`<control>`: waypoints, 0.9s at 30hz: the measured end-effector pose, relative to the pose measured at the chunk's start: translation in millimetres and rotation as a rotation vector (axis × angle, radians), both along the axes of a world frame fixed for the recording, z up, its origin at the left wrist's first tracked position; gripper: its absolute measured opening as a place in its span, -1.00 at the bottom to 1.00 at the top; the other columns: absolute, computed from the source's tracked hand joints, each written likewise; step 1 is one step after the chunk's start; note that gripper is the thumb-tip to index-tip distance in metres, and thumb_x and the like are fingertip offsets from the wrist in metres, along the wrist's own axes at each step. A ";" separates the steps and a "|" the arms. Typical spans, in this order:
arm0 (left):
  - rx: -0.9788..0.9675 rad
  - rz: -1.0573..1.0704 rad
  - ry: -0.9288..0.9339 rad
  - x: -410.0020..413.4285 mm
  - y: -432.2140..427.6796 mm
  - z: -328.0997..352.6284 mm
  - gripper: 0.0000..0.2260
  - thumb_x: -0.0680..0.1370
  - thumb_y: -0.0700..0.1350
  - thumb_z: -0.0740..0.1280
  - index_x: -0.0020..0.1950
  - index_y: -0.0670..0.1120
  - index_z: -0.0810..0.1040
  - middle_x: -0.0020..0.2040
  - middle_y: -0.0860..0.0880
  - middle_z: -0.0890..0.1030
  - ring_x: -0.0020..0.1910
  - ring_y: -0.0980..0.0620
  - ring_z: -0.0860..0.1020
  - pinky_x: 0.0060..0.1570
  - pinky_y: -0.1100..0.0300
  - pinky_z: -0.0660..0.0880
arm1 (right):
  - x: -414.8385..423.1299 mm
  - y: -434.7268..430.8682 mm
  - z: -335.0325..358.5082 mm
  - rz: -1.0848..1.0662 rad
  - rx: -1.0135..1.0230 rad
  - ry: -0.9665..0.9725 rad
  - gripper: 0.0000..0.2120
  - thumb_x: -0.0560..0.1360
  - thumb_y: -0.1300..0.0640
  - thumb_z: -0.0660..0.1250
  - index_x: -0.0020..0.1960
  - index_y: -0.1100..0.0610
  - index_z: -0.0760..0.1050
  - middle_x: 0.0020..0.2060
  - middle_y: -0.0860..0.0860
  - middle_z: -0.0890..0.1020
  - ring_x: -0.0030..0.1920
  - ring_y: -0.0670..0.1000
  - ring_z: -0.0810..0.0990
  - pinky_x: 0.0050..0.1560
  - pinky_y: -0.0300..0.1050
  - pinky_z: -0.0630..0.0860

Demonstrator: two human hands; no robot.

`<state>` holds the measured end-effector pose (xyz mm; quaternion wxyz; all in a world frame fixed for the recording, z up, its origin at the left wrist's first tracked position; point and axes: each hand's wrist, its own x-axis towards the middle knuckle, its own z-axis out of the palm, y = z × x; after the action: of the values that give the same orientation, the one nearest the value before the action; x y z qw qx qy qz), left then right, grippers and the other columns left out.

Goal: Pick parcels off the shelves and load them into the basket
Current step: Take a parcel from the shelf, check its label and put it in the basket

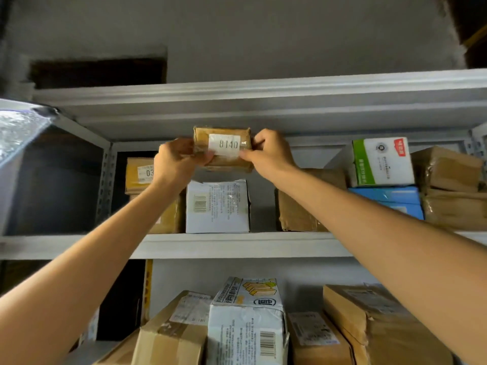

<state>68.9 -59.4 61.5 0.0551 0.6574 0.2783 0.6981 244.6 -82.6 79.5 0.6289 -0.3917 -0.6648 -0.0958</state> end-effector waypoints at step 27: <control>0.202 0.485 -0.053 48.9 24.9 -25.4 -0.70 0.49 -0.16 0.39 0.19 -0.14 0.44 0.15 -0.09 0.47 0.08 -0.05 0.46 -0.01 0.16 0.41 | 43.8 43.7 -30.0 -0.299 0.072 -0.123 -0.71 0.46 0.26 0.42 0.18 0.15 0.58 0.08 0.12 0.64 0.11 0.11 0.60 0.13 0.02 0.55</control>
<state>117.8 -34.5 36.1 -0.1723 0.5552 0.3550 0.7322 288.4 -38.9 49.5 0.5794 -0.4569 -0.6325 -0.2357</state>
